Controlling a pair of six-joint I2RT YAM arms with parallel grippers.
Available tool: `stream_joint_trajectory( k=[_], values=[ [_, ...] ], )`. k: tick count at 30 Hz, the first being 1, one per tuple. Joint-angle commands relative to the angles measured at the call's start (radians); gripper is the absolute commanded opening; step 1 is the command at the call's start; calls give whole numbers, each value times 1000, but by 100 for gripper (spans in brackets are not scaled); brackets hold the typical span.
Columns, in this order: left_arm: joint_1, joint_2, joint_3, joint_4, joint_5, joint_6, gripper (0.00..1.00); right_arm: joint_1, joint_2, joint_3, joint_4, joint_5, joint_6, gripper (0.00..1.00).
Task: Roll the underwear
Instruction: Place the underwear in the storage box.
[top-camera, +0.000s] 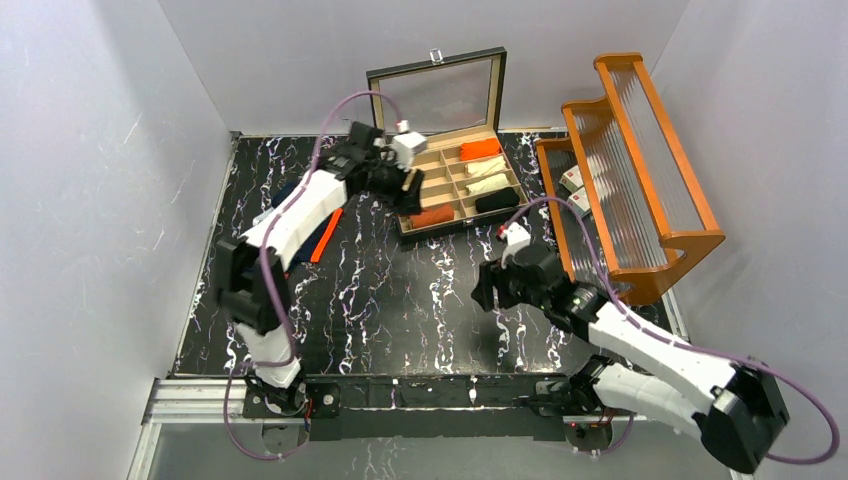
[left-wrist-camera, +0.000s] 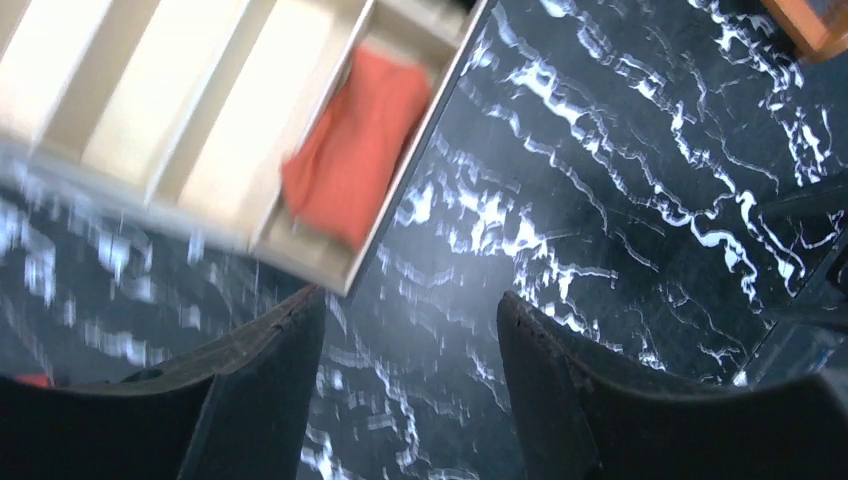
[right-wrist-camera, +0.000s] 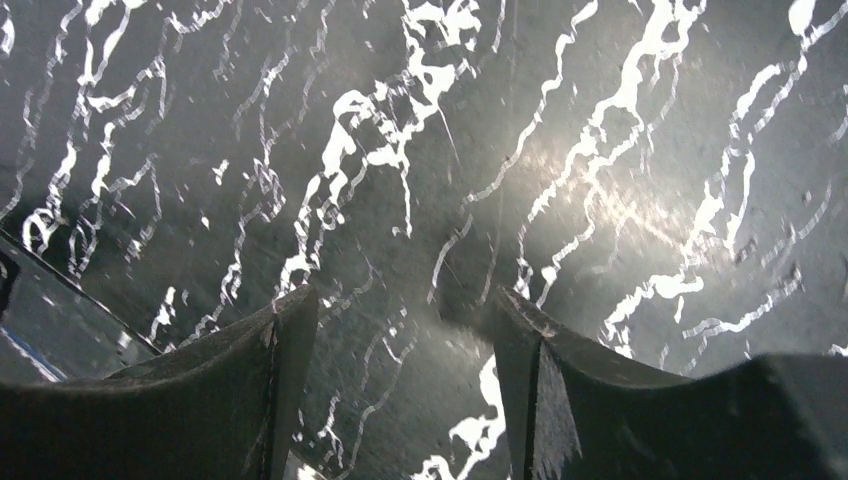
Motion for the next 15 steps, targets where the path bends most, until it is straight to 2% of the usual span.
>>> stream_joint_trajectory(
  k=[1,3,5,9,12,15],
  values=[
    [100,-347,-338,270,-122,-275,64,5,141,168,15,-48,16,70],
    [183,-508,-480,340,-207,-383,71,12,238,246,-19,-53,-7,67],
    [266,-597,-568,342,-318,-470,77,31,301,313,-42,-29,-25,66],
    [437,-638,-613,190,-534,-596,88,79,385,404,-38,-12,-50,67],
    [618,-605,-645,106,-526,-699,88,82,444,455,-41,-61,-44,68],
    [687,-569,-696,107,-477,-737,83,83,496,489,-41,-130,-26,68]
  ],
)
